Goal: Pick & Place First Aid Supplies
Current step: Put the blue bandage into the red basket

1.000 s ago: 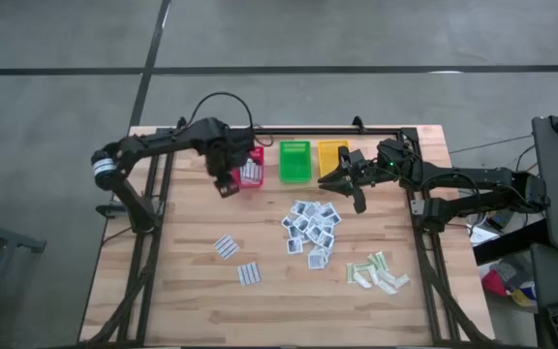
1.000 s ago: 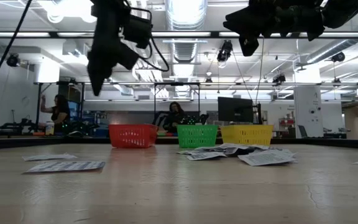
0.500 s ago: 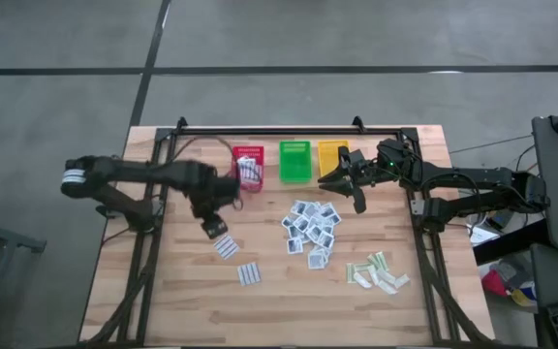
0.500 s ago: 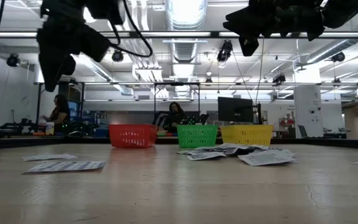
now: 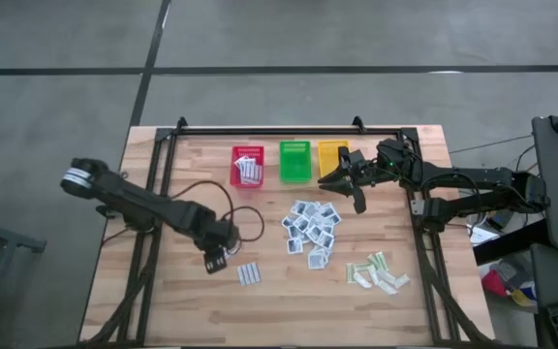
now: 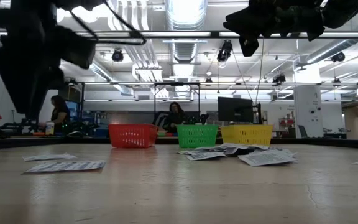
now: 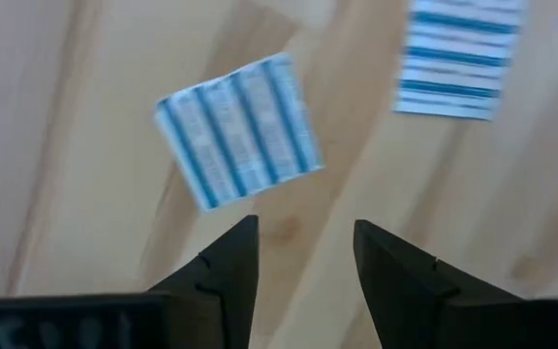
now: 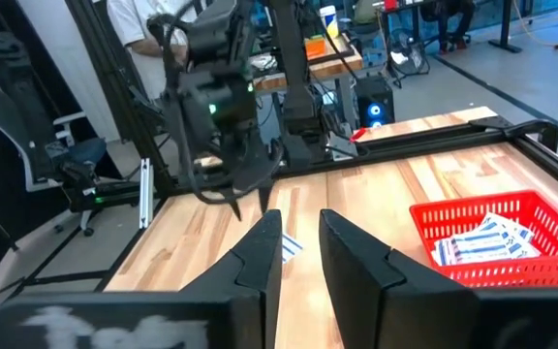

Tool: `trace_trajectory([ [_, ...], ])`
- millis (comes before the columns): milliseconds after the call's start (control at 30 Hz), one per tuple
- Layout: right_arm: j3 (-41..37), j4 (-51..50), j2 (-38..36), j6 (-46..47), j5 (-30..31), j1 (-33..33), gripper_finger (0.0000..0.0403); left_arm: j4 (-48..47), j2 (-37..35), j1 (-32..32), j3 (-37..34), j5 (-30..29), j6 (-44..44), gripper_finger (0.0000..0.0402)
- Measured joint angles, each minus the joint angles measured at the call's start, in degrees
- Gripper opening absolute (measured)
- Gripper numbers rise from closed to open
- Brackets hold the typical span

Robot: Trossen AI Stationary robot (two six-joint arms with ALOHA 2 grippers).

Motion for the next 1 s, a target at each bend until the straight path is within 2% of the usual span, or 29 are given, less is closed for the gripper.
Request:
trace_trajectory([
  [133,-0.01,0.02,-0.01,-0.02,0.00,0.00,0.0071,2.53,0.82,-0.10,-2.56,-1.10,-5.00,0.0163],
  [367,0.00,0.00,0.00,-0.02,0.00,0.00,0.0082,4.42,0.95,-0.20,-6.47,-7.55,-5.11,0.0163],
  [700,-0.01,0.00,0.00,-0.04,0.00,0.00,0.0082,7.70,0.91,-1.36,-10.45,-7.60,5.35,0.0163],
  [1000,0.00,0.01,-0.01,-0.04,0.00,-0.02,0.0068,11.14,0.89,-1.33,-11.37,-7.63,5.74,0.0163],
])
